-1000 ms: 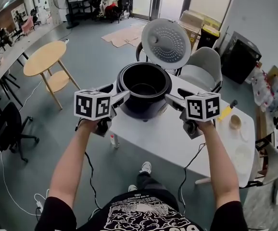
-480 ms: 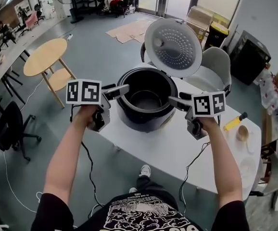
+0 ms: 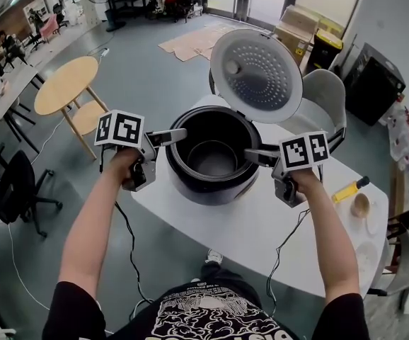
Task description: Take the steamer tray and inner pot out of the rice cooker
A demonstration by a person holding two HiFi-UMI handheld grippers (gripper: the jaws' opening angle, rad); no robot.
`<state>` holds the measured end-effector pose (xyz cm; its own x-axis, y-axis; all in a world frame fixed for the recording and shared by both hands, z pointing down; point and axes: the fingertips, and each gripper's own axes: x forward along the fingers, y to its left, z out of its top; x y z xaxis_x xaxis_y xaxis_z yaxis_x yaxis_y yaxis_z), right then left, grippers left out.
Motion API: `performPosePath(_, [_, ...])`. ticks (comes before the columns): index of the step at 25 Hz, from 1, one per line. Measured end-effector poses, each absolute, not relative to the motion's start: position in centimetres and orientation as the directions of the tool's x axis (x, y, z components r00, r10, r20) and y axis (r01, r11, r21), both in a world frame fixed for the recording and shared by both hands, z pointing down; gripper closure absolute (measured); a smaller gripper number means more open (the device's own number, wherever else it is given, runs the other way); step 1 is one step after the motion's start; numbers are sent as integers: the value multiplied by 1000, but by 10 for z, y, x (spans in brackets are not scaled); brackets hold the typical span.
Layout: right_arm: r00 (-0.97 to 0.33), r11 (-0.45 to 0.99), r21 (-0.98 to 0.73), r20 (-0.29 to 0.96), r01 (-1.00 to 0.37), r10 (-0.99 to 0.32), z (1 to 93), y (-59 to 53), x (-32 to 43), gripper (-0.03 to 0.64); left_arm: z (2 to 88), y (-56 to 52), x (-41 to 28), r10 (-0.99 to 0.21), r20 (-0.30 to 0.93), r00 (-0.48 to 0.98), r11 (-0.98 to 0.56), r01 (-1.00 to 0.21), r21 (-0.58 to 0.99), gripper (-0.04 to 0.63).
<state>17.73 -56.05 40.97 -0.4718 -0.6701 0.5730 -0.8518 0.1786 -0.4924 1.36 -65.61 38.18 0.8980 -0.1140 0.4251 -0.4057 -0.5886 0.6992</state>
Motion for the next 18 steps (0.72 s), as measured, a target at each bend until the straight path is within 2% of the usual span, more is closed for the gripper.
performPosePath(8, [-581,145,-664,501,-733,-642,410,-567,175,312,390,-660,15,-72,461,885,-571,-415,708,270])
performPosePath(11, [-582,139,-672,497,-728,-644,410,-571,177,333,397,-659,14,-57,489,870,-578,-428,694,270])
performPosePath(18, [-592,133,-690,486,-711,-643,406,-572,177,334,398,-656,17,-36,489,871,-563,-422,711,275])
